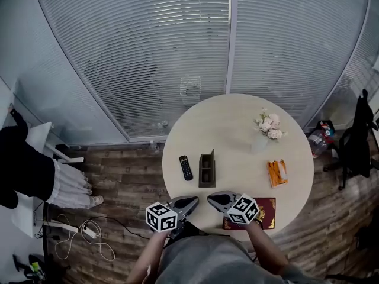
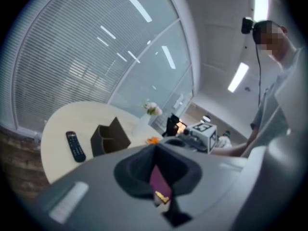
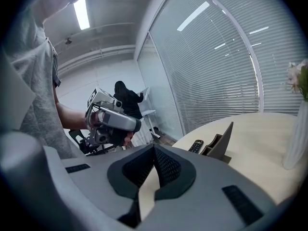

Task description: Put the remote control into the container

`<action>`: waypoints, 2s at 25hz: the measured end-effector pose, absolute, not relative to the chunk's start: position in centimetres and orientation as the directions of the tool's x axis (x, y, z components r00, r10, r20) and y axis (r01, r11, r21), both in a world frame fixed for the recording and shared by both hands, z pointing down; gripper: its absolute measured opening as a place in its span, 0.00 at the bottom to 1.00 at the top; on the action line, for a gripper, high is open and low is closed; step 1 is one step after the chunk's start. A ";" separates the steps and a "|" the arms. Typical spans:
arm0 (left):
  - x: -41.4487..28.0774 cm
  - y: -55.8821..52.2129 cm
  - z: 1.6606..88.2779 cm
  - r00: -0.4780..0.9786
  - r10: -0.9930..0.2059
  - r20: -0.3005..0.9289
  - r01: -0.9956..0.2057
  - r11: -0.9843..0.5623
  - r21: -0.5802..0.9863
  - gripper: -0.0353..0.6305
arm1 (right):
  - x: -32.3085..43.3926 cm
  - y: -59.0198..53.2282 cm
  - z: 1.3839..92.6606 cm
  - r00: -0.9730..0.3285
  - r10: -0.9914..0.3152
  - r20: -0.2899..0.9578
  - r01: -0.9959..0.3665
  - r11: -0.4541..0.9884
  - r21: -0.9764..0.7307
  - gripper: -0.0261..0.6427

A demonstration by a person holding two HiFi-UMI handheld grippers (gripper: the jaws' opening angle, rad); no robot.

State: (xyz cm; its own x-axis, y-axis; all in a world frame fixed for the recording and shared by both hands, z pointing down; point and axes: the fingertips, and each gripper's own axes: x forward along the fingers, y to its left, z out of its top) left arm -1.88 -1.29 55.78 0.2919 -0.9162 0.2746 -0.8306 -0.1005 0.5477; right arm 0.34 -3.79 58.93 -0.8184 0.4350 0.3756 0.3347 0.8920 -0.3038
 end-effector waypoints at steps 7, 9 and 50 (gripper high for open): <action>-5.2 -1.6 56.9 0.317 -0.904 0.288 -0.813 -0.103 0.574 0.05 | -3.4 -4.0 59.3 -0.814 0.427 0.393 0.323 0.896 -0.304 0.06; -6.4 -1.6 57.1 0.319 -0.901 0.294 -0.811 -0.100 0.576 0.05 | -4.5 -3.8 59.2 -0.813 0.431 0.393 0.327 0.895 -0.305 0.06; -18.3 0.9 63.1 0.467 -0.812 0.350 -0.731 -0.132 0.670 0.05 | -17.0 -5.2 72.9 -0.675 -0.100 0.731 -0.325 0.930 -0.172 0.29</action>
State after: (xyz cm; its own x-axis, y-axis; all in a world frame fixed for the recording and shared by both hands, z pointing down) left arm -18.31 0.87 63.13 0.4669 -0.8122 0.3496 -0.7307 -0.1318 0.6698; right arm -17.00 -5.18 72.92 -0.6755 -0.1005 0.7305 -0.3247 0.9300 -0.1723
